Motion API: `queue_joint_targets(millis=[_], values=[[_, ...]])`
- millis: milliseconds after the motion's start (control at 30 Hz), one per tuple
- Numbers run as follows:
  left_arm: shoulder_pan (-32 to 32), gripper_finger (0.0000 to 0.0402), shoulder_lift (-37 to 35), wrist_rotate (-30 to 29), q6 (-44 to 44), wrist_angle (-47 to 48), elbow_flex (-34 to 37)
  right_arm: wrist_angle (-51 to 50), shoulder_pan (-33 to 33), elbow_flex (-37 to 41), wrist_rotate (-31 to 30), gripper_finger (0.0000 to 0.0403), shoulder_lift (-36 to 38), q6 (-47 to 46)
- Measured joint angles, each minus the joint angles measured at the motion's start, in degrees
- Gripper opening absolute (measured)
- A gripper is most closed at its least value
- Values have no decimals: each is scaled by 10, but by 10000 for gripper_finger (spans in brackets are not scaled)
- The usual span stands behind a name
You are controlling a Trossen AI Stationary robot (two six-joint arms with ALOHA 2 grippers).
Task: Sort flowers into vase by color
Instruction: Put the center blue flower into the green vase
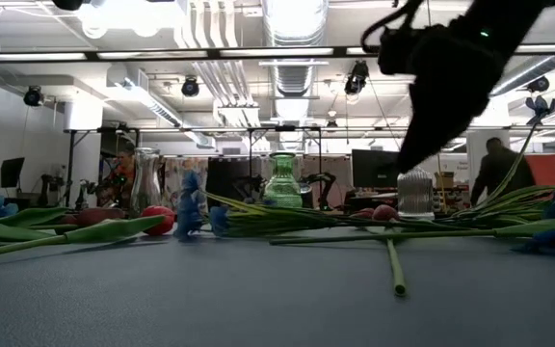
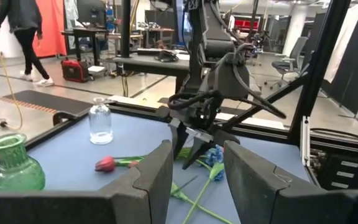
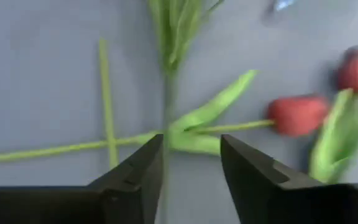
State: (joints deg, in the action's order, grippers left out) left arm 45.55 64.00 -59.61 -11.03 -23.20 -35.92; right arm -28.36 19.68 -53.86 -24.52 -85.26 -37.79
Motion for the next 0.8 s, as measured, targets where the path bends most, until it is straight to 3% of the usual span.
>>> queue_joint_targets(millis=[67,333,467,633,800], values=[[-2,127,-2,0,12,-1,0,-5,-7,-30,-4,175,-19,31],[-3,127,-11,0,31,-3,0,1,-66,-123,79,222,-139,211],[-3,127,-12,0,33,-3,0,9,-94,-150,101,234,-179,249],[-4,127,-14,0,49,-3,0,26,-120,-167,135,229,-211,271],[-4,127,-18,0,53,-2,0,27,-133,-170,146,193,-218,272]])
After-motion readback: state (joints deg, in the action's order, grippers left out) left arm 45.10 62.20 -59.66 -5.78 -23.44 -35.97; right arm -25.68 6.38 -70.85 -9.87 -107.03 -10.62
